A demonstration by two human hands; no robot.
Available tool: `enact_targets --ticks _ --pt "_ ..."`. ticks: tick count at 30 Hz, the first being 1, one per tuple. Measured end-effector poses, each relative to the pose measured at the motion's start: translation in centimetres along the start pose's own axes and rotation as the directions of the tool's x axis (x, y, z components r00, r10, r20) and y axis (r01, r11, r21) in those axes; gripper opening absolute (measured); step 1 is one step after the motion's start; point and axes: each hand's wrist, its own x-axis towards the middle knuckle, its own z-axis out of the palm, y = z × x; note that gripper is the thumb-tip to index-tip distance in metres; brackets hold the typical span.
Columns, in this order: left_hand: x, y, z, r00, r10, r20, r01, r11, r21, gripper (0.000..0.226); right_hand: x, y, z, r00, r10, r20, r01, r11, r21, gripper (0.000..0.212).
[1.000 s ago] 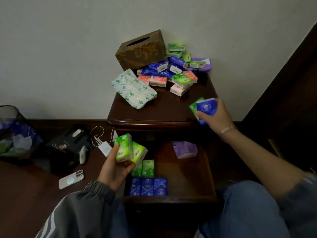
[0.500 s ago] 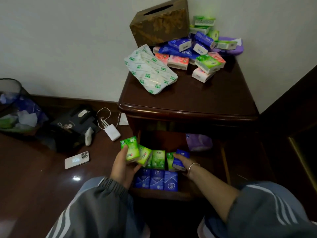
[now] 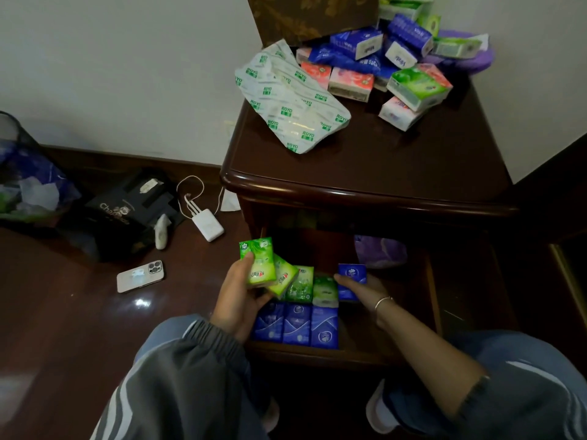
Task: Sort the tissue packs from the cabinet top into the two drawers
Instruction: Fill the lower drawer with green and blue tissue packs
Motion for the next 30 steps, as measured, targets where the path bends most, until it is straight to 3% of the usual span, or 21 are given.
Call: enact_targets --ticks 4,9,13,15,18,21,23,26,30 --pt "0.1 -0.1 -0.1 1.000 -0.001 -0.012 0.001 1.000 0.015 0.048 -0.3 0.5 0.6 0.998 -0.061 -0.009 0.061 0.998 -0.020 0.023" --pt "0.0 -0.3 0.0 1.000 0.002 0.004 -0.002 0.999 0.035 0.044 0.2 1.2 2.0 0.979 0.201 0.031 -0.201 0.980 -0.010 0.047" --pt "0.1 -0.4 -0.2 1.000 -0.001 0.007 0.001 0.999 0.037 0.041 1.2 1.4 2.4 0.994 0.093 -0.063 -0.096 0.994 -0.044 0.056" --pt "0.2 -0.4 -0.2 1.000 -0.015 0.006 0.015 0.999 0.049 0.043 1.1 1.4 2.2 0.996 0.087 -0.034 -0.090 0.990 -0.110 0.059" --pt "0.3 -0.6 -0.2 0.999 -0.033 0.009 0.032 0.997 0.075 0.042 0.6 1.0 1.1 0.988 0.138 0.073 -0.128 0.983 -0.130 0.052" --pt "0.3 -0.8 -0.1 0.999 -0.046 0.012 0.044 0.992 0.115 0.037 -0.1 0.1 -0.3 0.999 0.001 -0.034 -0.003 0.999 -0.046 0.029" --pt "0.2 -1.0 -0.1 0.998 -0.057 0.024 0.052 0.987 0.153 0.036 -1.1 -0.8 -0.7 0.998 -0.070 -0.005 0.070 0.996 0.059 0.021" --pt "0.1 -1.5 0.3 0.993 -0.084 0.081 0.063 0.969 0.239 0.037 -3.2 -1.8 0.2 0.976 -0.095 0.198 0.074 0.991 0.111 0.022" --pt "-0.2 -2.2 1.0 0.989 -0.103 0.102 0.058 0.927 0.370 0.032 -4.5 -2.4 1.7 0.965 -0.118 0.235 0.100 0.991 0.089 0.030"
